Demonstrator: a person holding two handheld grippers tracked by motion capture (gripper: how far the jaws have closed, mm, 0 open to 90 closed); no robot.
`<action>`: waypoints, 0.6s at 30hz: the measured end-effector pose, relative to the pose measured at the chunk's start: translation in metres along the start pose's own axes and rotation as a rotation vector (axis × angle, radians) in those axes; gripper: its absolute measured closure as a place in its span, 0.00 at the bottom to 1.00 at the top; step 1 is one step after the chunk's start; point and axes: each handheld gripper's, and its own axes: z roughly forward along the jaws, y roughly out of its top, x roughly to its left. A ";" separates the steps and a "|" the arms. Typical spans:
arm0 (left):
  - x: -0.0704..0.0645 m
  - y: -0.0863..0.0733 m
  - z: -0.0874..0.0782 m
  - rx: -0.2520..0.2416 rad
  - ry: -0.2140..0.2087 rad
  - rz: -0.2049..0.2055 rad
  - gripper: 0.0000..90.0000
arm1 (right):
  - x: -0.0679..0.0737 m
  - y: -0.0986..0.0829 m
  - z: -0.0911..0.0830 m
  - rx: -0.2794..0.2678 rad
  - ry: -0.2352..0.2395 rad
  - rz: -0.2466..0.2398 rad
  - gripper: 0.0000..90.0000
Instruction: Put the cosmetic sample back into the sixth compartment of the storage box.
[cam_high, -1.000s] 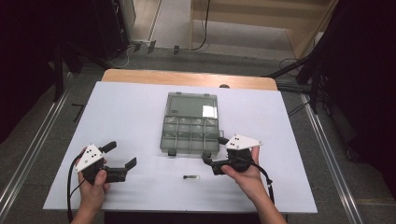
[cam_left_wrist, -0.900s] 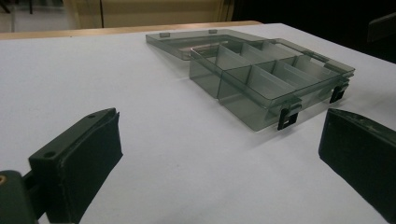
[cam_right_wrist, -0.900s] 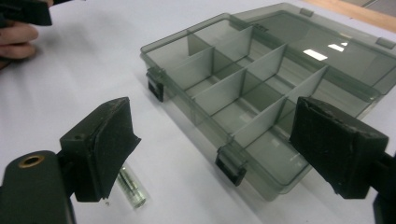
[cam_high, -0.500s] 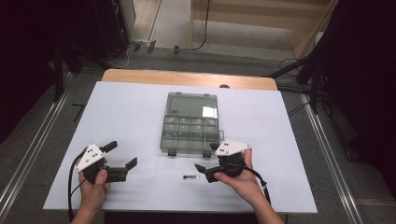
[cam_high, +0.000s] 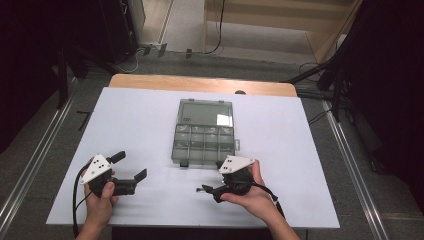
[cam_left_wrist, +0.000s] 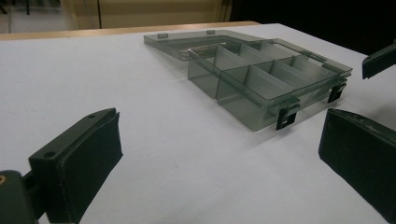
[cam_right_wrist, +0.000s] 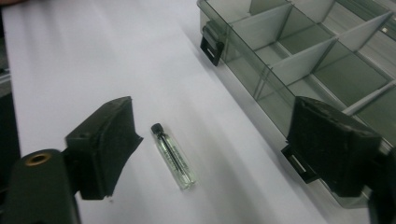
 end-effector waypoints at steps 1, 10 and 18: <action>0.000 0.000 0.000 0.000 0.000 0.000 0.00 | 0.000 0.000 0.001 0.007 -0.003 0.005 0.28; -0.001 0.000 0.000 0.002 0.001 0.006 0.00 | 0.007 -0.001 0.006 0.044 -0.006 -0.029 0.54; -0.001 0.000 0.001 0.004 0.001 0.009 0.00 | 0.005 -0.001 0.014 0.100 0.060 -0.047 0.68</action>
